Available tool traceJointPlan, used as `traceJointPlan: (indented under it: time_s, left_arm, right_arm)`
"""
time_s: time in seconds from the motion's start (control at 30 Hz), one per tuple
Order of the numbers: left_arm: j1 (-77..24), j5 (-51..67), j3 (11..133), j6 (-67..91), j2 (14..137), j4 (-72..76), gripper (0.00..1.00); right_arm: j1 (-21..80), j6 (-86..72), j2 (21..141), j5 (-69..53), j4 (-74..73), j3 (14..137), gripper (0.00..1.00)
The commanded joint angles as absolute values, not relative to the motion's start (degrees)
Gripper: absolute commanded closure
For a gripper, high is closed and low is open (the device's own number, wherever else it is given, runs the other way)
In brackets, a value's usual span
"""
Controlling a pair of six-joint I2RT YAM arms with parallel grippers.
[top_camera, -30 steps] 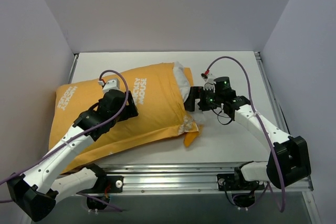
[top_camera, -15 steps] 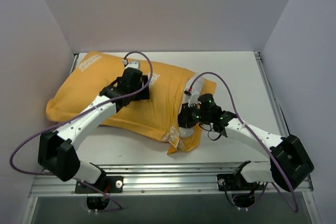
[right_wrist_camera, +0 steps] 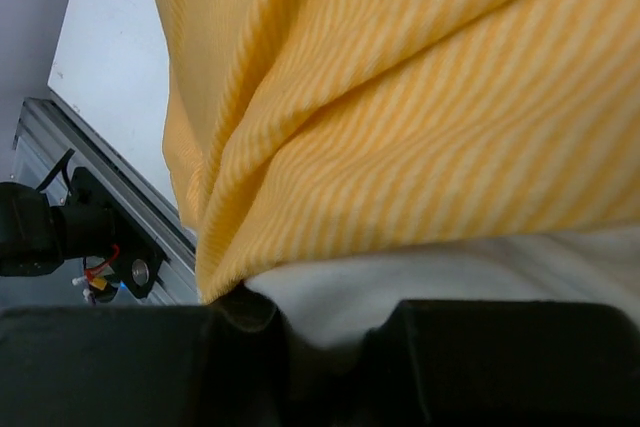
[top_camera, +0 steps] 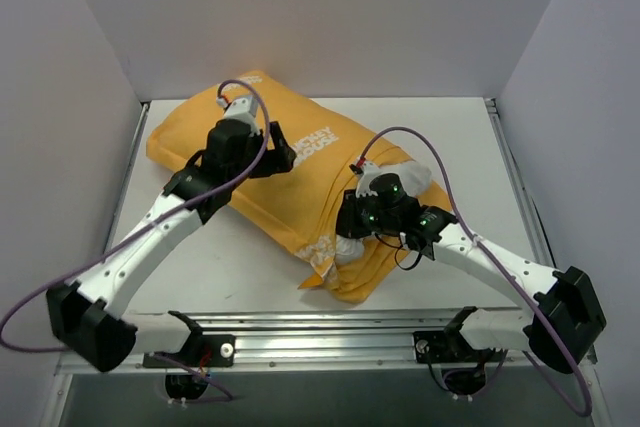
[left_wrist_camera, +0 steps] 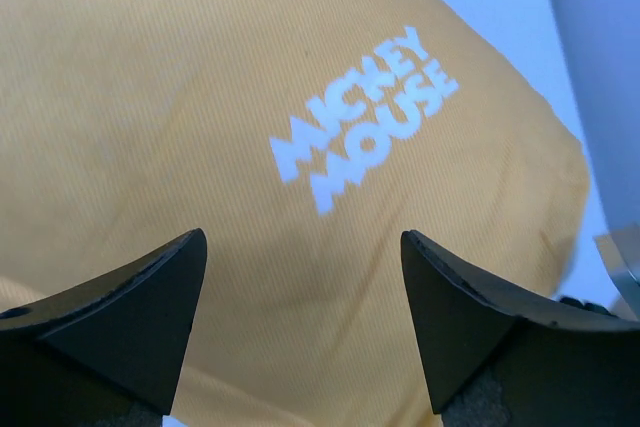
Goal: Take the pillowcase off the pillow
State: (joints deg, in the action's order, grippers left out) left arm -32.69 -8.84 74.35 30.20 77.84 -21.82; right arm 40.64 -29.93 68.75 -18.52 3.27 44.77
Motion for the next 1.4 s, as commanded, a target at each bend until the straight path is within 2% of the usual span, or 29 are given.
traceJointPlan:
  time_s: [0.0,0.13,0.27,0.53,0.7,0.77,0.8,0.87,0.9,1.0,1.13,1.27,1.37]
  left_arm:
    - [-32.9,-9.0,67.1,40.7,67.8,-28.5,0.14]
    - [-33.3,-9.4,57.9,49.3,60.3,-32.4,0.17]
    - [-33.5,-5.8,48.2,56.4,55.5,-26.7,0.19]
    - [-33.7,-1.5,41.2,60.6,58.8,-14.2,0.27]
    - [-33.8,-1.1,39.6,61.0,60.6,-11.0,0.39]
    - [-33.8,-1.2,39.1,61.3,61.5,-8.4,0.48]
    - [-33.8,-1.1,38.9,61.7,61.8,-7.7,0.61]
    - [-33.8,-1.8,38.9,61.5,62.9,-6.9,0.79]
    - [-33.7,-2.8,39.2,61.4,63.1,-7.6,0.97]
    - [-31.7,-9.6,39.7,61.0,61.8,-11.2,0.98]
    - [-26.2,-21.6,40.0,60.6,56.7,-16.8,0.98]
    - [-18.1,-25.3,41.6,57.0,55.8,-19.6,0.98]
    - [-12.8,-27.5,42.8,53.9,57.1,-19.4,0.98]
  right_arm:
    - [41.0,-27.4,71.1,-12.6,5.7,51.6,1.0]
    - [41.4,-27.4,71.8,-11.5,5.5,53.2,1.0]
    - [41.8,-27.2,72.4,-11.7,4.3,54.3,1.0]
    - [42.1,-28.6,73.4,-11.9,5.5,54.7,1.0]
    - [42.5,-29.7,73.2,-11.3,6.5,54.2,1.0]
    - [42.7,-30.1,73.0,-11.4,6.9,53.8,1.0]
    - [42.8,-30.3,72.9,-11.6,6.9,53.7,1.0]
    - [43.0,-30.5,71.7,-11.6,6.4,53.6,1.0]
    - [43.1,-30.5,70.9,-11.1,6.1,53.7,1.0]
    - [42.8,-30.2,65.4,-8.2,2.1,54.2,1.0]
    - [39.9,-28.7,56.9,-1.0,-12.8,57.6,1.0]
    - [31.1,-25.5,48.4,-0.2,-24.2,62.7,1.0]
    - [29.8,-24.6,46.8,5.3,-31.7,67.8,1.0]
